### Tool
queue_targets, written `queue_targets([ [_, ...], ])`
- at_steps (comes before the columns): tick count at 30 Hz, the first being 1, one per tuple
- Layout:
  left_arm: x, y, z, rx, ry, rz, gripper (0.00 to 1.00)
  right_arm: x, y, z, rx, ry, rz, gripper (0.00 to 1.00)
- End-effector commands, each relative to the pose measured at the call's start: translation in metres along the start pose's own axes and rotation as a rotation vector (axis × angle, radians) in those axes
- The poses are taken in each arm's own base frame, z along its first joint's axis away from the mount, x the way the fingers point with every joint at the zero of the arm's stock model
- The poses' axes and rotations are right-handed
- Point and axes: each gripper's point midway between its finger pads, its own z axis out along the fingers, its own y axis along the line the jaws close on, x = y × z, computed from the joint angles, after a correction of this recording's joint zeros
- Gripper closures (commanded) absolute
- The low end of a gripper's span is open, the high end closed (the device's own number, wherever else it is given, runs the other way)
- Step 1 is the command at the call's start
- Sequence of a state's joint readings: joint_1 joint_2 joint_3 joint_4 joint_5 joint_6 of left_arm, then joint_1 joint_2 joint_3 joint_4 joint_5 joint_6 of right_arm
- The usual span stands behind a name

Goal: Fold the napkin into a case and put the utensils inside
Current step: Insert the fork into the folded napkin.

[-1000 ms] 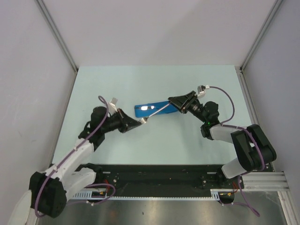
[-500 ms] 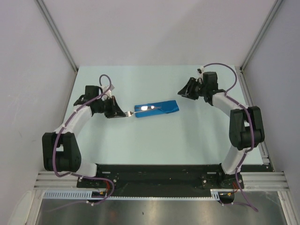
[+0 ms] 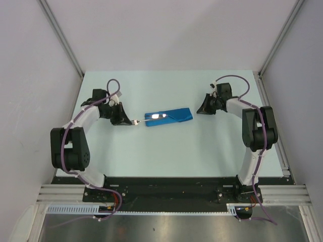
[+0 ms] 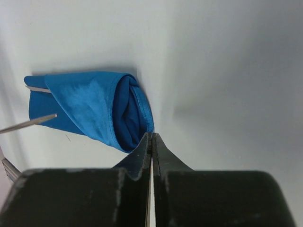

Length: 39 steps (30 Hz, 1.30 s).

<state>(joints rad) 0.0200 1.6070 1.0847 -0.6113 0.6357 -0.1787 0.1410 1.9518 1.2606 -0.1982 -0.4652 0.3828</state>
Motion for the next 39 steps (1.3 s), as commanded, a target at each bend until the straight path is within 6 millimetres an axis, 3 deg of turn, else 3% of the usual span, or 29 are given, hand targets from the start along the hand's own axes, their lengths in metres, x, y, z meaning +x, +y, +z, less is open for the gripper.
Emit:
queue_targets([
  [1,-0.031,-0.002,0.007,0.036,-0.042,0.058,1.00,-0.019,0.009,-0.002,-0.034,-0.037,-0.049,1.00],
  [10,-0.035,0.005,0.024,0.056,-0.004,0.038,1.00,-0.017,0.004,0.007,-0.030,-0.027,-0.039,1.00],
  [16,-0.033,0.000,0.035,0.086,0.004,0.020,1.00,-0.012,0.001,0.015,-0.021,-0.015,-0.032,1.00],
  [17,-0.029,-0.011,0.042,0.101,0.025,0.031,1.00,-0.011,0.001,0.016,-0.020,-0.013,-0.032,1.00],
  [26,-0.030,-0.032,0.062,0.138,0.042,0.034,1.00,-0.006,0.001,0.024,0.003,-0.005,-0.045,1.00],
  [39,-0.024,-0.046,0.089,0.214,0.082,-0.017,1.00,0.000,-0.002,0.036,0.014,0.010,-0.048,1.00],
])
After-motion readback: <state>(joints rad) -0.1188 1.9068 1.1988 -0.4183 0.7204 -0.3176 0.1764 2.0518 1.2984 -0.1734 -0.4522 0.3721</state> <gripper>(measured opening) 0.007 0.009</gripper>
